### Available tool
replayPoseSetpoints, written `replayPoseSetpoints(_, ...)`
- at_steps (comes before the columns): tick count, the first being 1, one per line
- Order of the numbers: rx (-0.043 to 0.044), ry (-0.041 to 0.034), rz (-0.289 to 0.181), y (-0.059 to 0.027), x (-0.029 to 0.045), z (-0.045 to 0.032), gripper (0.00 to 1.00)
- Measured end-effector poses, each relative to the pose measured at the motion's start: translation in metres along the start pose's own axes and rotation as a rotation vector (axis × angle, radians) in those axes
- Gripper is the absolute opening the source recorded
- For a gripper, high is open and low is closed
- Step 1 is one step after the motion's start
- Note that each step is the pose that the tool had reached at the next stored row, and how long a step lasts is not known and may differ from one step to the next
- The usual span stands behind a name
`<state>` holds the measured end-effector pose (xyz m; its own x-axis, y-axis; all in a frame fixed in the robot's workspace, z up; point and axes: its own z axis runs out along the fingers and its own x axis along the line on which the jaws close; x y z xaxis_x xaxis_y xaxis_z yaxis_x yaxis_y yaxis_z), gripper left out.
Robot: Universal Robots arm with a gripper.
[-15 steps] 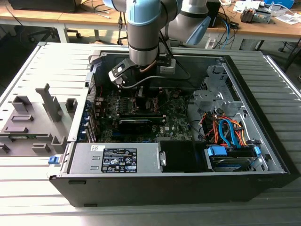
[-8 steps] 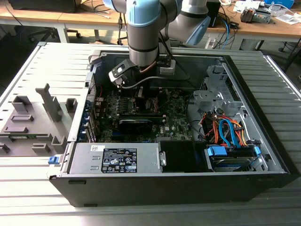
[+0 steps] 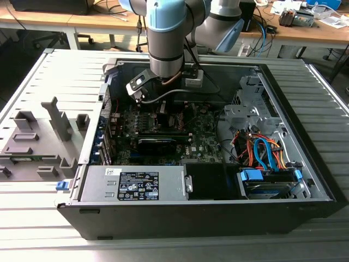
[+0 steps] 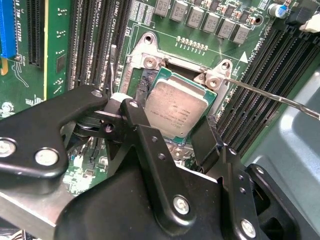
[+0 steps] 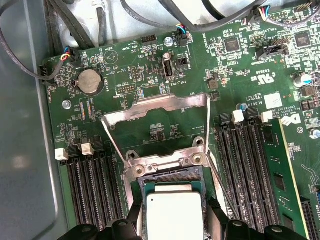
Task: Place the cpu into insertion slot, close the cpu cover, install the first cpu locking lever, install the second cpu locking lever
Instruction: 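Place the cpu into insertion slot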
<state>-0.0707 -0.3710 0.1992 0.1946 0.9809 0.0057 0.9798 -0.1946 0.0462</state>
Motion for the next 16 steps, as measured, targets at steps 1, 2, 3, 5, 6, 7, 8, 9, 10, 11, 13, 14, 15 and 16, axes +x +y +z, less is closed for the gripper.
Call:
replayPoseSetpoints(1, 0.0000, -0.0001, 0.000, 0.0000, 0.0000, 0.0000, 0.62)
replayPoseSetpoints(2, 0.0000, -0.0002, 0.000, 0.0000, 0.0000, 0.0000, 0.60)
replayPoseSetpoints(3, 0.0001, -0.0004, 0.000, 0.0000, -0.0001, 0.0000, 0.54)
replayPoseSetpoints(5, 0.0000, -0.0001, 0.000, 0.0000, 0.0000, 0.0001, 0.54)
replayPoseSetpoints(6, 0.0000, -0.0001, 0.000, 0.0000, 0.0000, 0.0002, 0.54)
replayPoseSetpoints(7, 0.0000, -0.0002, 0.000, 0.0000, 0.0000, 0.0002, 0.54)
replayPoseSetpoints(8, 0.0001, -0.0002, 0.000, 0.0000, 0.0000, 0.0002, 0.54)
replayPoseSetpoints(9, 0.0000, -0.0001, 0.000, 0.0000, 0.0000, 0.0003, 0.54)
replayPoseSetpoints(10, 0.0000, -0.0002, 0.000, 0.0000, 0.0000, 0.0003, 0.54)
replayPoseSetpoints(11, 0.0000, -0.0002, 0.000, 0.0000, 0.0000, 0.0003, 0.54)
replayPoseSetpoints(13, 0.0000, -0.0001, 0.000, 0.0000, 0.0000, 0.0004, 0.54)
replayPoseSetpoints(14, -0.0001, 0.0002, 0.000, 0.0000, 0.0000, 0.0001, 0.54)
replayPoseSetpoints(15, -0.0004, 0.0010, 0.000, 0.0001, 0.0002, -0.0006, 0.54)
replayPoseSetpoints(16, -0.0002, 0.0005, 0.000, 0.0001, 0.0001, -0.0023, 0.54)
